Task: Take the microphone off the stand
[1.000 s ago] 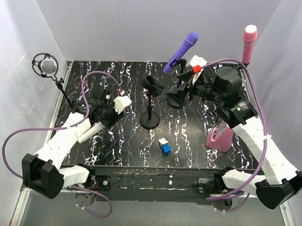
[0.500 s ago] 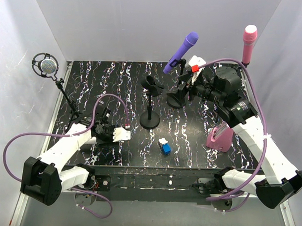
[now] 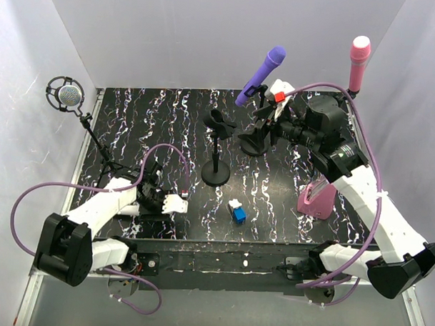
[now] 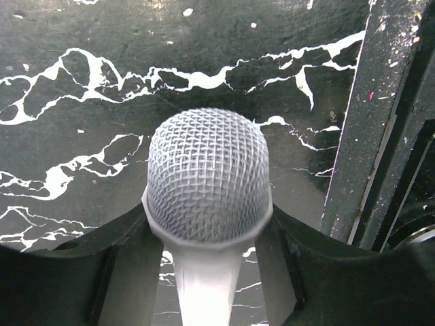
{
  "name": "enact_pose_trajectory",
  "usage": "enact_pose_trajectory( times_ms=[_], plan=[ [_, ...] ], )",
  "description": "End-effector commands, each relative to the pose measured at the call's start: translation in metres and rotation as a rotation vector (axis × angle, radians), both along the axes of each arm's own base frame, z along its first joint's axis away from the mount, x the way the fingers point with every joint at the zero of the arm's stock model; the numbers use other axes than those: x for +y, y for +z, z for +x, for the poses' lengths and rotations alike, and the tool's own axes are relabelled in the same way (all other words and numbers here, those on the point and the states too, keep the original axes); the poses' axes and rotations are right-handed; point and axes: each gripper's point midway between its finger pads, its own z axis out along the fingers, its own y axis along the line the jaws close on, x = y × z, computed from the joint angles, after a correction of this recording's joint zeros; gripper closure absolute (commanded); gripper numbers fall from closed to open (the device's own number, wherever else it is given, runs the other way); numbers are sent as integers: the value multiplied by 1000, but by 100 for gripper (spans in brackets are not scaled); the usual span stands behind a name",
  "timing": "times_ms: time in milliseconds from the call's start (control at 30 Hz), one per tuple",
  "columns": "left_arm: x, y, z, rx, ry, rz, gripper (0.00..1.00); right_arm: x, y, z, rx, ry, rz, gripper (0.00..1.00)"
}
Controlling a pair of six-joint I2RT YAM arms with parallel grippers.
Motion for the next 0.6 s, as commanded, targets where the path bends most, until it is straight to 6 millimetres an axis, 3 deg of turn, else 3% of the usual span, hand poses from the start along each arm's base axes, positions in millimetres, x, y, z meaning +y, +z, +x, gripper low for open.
enact_pose_trajectory(
  times_ms=[0,167,567],
  plan=[
    [-4,-3,3,7,4,-18,45,5,18,-1,-15,25,50,14],
    [-6,-4,0,10,-24,-35,32,11,23,-4,19,57,60,14],
    [-18,13,12,-38,-31,-89,31,9,17,0,33,35,48,14]
  ],
)
